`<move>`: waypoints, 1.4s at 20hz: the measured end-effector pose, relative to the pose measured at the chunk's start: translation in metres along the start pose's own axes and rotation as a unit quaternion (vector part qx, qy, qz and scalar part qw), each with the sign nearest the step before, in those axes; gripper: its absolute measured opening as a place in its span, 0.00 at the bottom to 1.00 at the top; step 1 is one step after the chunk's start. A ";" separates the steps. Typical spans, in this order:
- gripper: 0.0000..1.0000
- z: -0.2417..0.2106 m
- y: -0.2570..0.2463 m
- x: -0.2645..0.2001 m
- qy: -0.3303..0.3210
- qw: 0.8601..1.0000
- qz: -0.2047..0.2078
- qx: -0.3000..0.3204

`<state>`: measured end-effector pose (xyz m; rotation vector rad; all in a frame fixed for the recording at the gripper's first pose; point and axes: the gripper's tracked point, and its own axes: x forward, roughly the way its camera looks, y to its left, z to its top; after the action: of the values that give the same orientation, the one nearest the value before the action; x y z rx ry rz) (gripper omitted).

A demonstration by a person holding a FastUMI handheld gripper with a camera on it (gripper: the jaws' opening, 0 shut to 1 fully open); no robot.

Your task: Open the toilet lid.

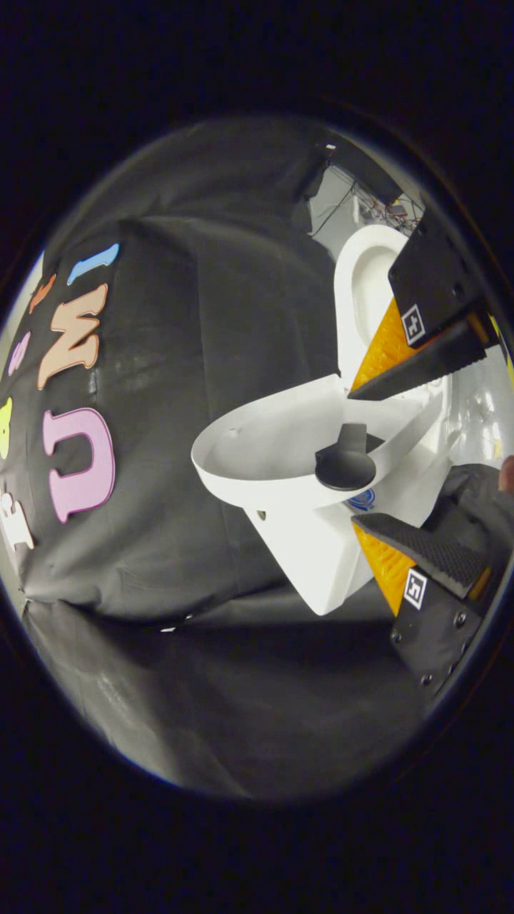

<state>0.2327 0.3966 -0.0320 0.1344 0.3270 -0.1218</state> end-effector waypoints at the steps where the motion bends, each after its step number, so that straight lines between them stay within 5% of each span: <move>1: 0.97 0.001 -0.003 -0.002 -0.002 1.000 0.000 -0.006; 14: 0.97 0.026 -0.035 -0.046 -0.026 0.999 0.029 0.006; 28: 0.97 0.074 -0.139 -0.081 -0.087 0.996 0.024 0.008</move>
<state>0.1600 0.2567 0.0484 0.1469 0.1486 -0.0884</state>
